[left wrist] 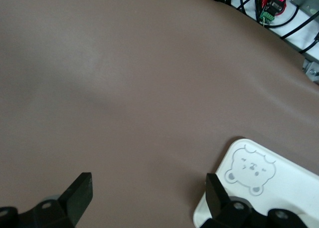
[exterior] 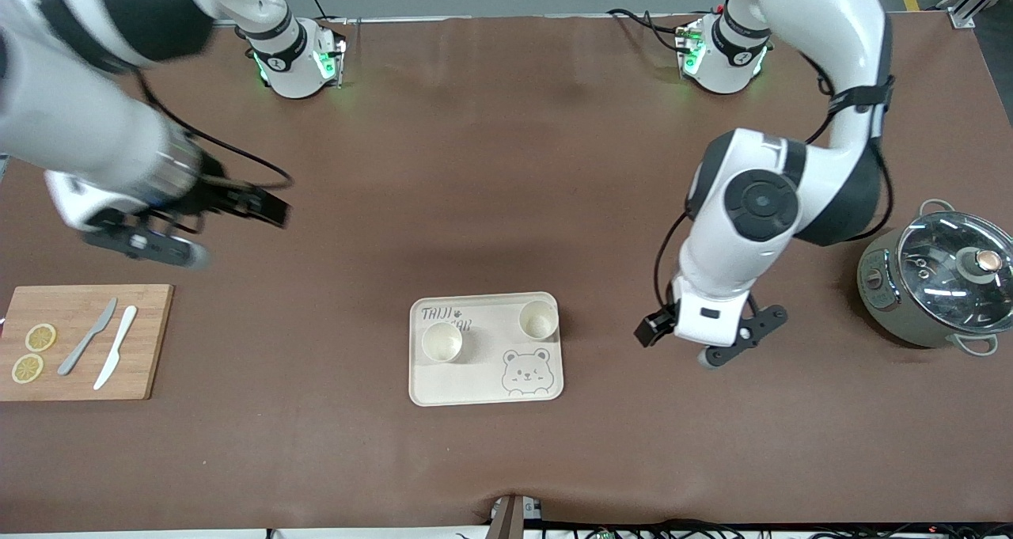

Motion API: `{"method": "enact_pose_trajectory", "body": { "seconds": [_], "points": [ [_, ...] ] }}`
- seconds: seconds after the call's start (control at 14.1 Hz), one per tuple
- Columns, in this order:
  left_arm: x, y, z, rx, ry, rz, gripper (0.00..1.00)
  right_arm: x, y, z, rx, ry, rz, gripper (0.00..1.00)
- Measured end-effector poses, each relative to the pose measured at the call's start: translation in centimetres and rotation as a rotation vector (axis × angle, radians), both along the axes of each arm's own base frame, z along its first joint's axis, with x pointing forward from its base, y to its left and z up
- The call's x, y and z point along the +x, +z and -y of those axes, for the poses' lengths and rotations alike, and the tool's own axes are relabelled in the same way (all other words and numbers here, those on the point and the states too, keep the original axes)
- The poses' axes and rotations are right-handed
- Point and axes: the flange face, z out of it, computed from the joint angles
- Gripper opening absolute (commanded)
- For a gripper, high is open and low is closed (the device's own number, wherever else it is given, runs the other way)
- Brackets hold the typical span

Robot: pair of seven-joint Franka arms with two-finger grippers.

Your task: Place white IKEA cup upright on tray with both arms

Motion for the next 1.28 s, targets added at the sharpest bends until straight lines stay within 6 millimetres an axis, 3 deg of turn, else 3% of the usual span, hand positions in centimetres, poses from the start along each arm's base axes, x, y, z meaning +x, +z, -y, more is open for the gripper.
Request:
{"method": "enact_pose_trajectory", "body": {
  "seconds": [0.14, 0.28, 0.43, 0.57, 0.78, 1.07, 1.28],
  "points": [
    [-0.6, 1.5, -2.8, 0.005, -0.056, -0.011, 1.0, -1.8, 2.4, 7.4, 0.024, 0.056, 0.0, 1.0],
    [-1.5, 2.8, -5.3, 0.007, -0.11, -0.018, 1.0, -4.0, 3.7, 13.2, 0.043, 0.095, 0.02, 1.0],
    [-2.6, 4.0, -7.7, 0.007, -0.164, -0.023, 1.0, -5.6, 3.6, 16.9, 0.05, 0.134, 0.061, 1.0],
    [-3.7, 5.3, -10.6, 0.006, -0.213, -0.024, 1.0, -5.9, 2.1, 19.4, 0.047, 0.167, 0.095, 1.0],
    [-5.2, 7.5, -14.7, 0.006, -0.27, -0.036, 1.0, -5.5, 0.8, 20.2, 0.012, 0.182, 0.11, 1.0],
    [-6.3, 9.4, -18.0, 0.009, -0.343, -0.054, 1.0, -5.5, 1.4, 19.9, -0.021, 0.196, 0.134, 1.0],
    [-6.7, 10.6, -21.5, 0.014, -0.394, -0.055, 1.0, -5.6, 2.7, 19.9, -0.042, 0.199, 0.155, 1.0]
  ]
}}
